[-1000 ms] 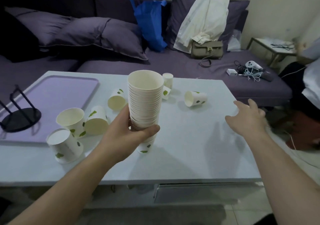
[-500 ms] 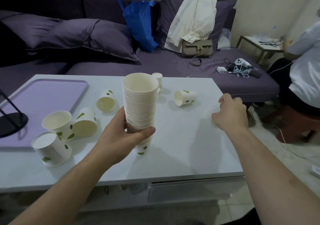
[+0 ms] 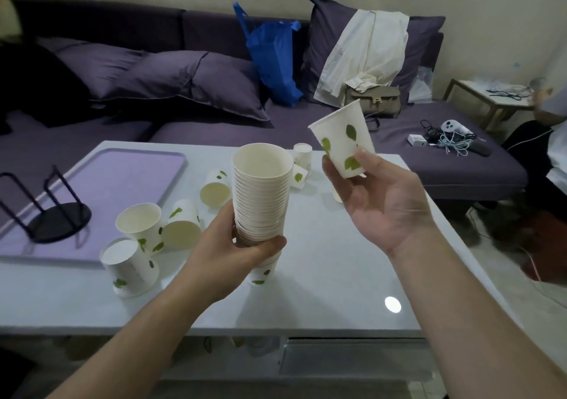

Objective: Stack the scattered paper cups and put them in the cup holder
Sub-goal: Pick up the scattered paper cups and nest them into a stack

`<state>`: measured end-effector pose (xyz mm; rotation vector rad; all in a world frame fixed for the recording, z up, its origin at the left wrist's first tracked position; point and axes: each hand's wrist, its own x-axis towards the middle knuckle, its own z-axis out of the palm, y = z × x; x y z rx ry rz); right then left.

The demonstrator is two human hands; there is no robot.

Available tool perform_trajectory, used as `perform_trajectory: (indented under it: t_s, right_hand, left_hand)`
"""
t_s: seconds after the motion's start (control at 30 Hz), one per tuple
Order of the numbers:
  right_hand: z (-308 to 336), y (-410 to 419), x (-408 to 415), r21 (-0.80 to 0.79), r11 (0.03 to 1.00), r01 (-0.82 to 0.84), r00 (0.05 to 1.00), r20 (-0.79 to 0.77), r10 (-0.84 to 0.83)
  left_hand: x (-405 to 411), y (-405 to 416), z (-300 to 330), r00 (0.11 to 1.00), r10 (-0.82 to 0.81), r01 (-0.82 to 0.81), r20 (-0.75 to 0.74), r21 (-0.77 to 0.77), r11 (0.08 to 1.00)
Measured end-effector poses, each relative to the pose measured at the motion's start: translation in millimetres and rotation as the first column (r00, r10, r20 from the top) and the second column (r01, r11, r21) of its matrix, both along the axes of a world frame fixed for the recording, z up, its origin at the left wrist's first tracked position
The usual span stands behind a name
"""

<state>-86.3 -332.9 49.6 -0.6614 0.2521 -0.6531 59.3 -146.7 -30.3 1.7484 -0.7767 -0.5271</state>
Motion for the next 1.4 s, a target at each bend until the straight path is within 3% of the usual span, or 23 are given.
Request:
perform_trajectory:
  t_s: [0.07,0.2,0.3,0.53,0.83,1.03,1.1,1.13,1.23,1.27,1.33,1.4]
  right_hand:
    - [-1.0,7.9,9.5,-0.044,0.997,-0.063,0.996,0.063,0.065]
    - [-0.2,22.1,30.6,-0.216,0.974,-0.073,0.997,0.022,0.080]
    - [7.4,32.8,46.9,-0.389,0.920,-0.055,0.998,0.008,0.063]
    - [7.0,71.6,85.0,-0.626,0.769,-0.129,0.991,-0.118,0.071]
    - [-0.8,69.9,82.3,-0.714,0.653,-0.252,0.965,-0.238,0.112]
    - [-2.7,68.3,78.1,-0.762,0.613,-0.206,0.973,-0.223,0.050]
    - [4.5,72.4,73.9,-0.849,0.517,-0.107,0.981,-0.175,-0.084]
    - [8.3,73.8,72.0,-0.910,0.409,-0.071,0.976,-0.148,-0.160]
    - [12.3,75.1,71.3,-0.987,-0.067,-0.149,0.954,-0.126,-0.271]
    - [10.6,75.2,71.1,-0.973,-0.115,-0.198,0.947,-0.160,-0.278]
    - [7.3,72.2,69.4,-0.982,-0.031,-0.187,0.955,-0.175,-0.238]
    - [6.2,61.4,68.2,-0.980,0.178,-0.089,0.961,-0.131,-0.245]
  left_hand:
    - [2.2,3.7,0.6,1.000,0.010,-0.010,0.000,-0.002,1.000]
    - [10.3,13.5,0.7,1.000,0.000,0.000,0.015,0.009,1.000]
    - [16.1,19.7,0.3,0.999,-0.002,0.001,0.046,0.018,1.000]
    - [26.0,26.3,-4.4,1.000,0.016,-0.016,0.025,-0.001,1.000]
    - [31.2,26.3,-4.5,0.997,-0.009,0.010,0.074,-0.020,1.000]
    - [31.8,27.0,-4.8,0.999,0.001,0.000,0.046,-0.022,1.000]
    - [31.3,27.3,-3.9,0.999,0.005,-0.004,0.049,-0.021,1.000]
    - [31.5,27.3,-3.9,0.998,0.007,-0.005,0.055,-0.024,1.000]
    - [32.7,25.9,-5.7,0.999,0.007,-0.006,0.038,-0.039,0.999]
    - [32.8,25.2,-5.7,1.000,0.007,-0.006,0.030,-0.043,0.999]
    - [33.6,23.7,-6.0,1.000,0.017,-0.016,0.025,-0.043,0.999]
    - [34.4,23.4,-5.4,0.999,0.034,-0.033,0.021,-0.034,0.999]
